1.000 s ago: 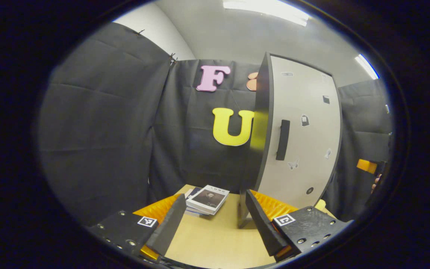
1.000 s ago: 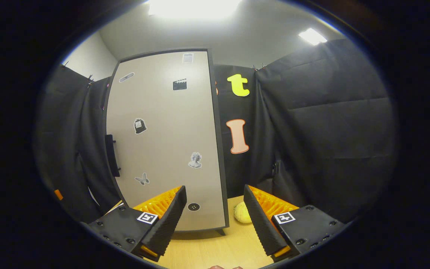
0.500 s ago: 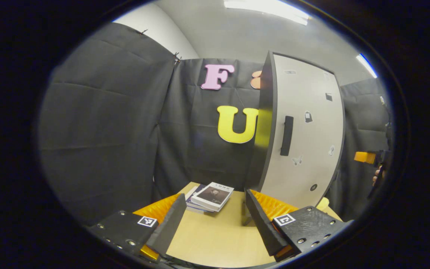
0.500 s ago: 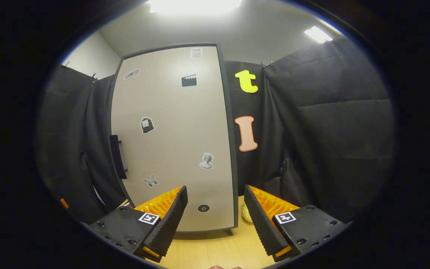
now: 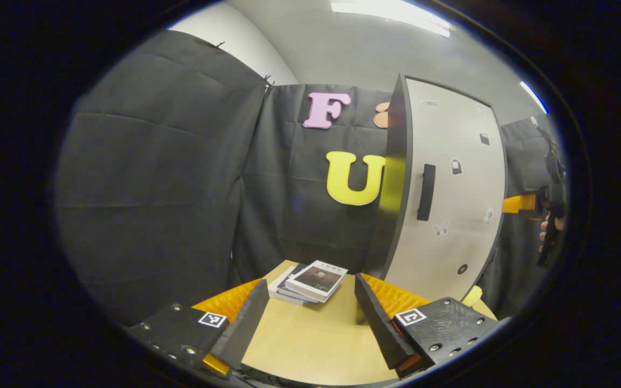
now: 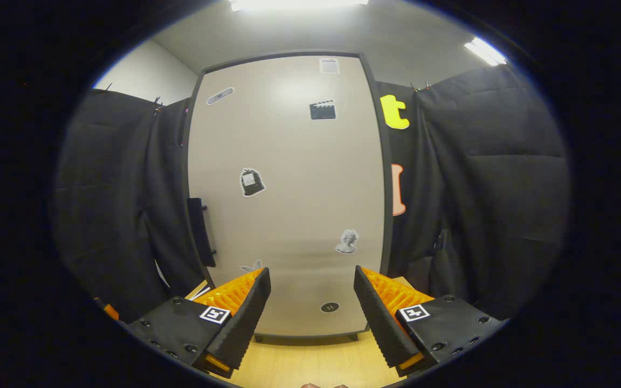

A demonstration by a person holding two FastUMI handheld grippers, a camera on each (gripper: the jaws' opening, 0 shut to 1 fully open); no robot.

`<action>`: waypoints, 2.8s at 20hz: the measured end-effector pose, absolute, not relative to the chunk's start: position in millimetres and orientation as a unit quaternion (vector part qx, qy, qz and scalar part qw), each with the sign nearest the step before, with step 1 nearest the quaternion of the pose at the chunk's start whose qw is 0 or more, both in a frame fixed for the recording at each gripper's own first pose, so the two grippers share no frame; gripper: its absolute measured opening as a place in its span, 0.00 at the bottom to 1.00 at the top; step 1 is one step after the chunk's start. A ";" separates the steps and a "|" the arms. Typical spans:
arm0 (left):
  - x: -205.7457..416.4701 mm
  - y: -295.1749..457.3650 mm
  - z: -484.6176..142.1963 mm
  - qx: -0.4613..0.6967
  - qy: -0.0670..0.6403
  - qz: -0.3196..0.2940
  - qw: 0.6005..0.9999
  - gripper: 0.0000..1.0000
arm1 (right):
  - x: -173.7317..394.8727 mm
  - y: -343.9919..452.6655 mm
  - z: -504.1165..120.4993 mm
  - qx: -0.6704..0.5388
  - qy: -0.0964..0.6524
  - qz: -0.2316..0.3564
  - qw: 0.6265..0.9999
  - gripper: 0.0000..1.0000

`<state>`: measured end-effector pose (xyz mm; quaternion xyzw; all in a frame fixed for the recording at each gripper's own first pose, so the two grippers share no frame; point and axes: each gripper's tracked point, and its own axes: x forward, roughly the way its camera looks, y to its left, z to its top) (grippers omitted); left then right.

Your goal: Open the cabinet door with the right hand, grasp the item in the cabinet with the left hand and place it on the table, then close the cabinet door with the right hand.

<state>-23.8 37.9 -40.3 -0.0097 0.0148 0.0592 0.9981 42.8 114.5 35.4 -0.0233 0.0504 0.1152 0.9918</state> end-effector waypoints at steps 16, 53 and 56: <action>-71.5 119.6 -56.3 -0.015 0.021 0.152 0.988 0.98 | 80.3 284.3 67.9 -0.030 0.001 0.226 0.974 0.98; -52.0 73.8 -100.7 -0.004 0.074 0.070 0.995 0.97 | 60.8 289.9 28.8 -0.065 0.073 0.296 0.950 0.17; -59.1 59.3 -103.9 -0.017 0.083 0.073 0.994 0.98 | 51.3 282.4 26.4 -0.066 0.078 0.316 0.943 0.17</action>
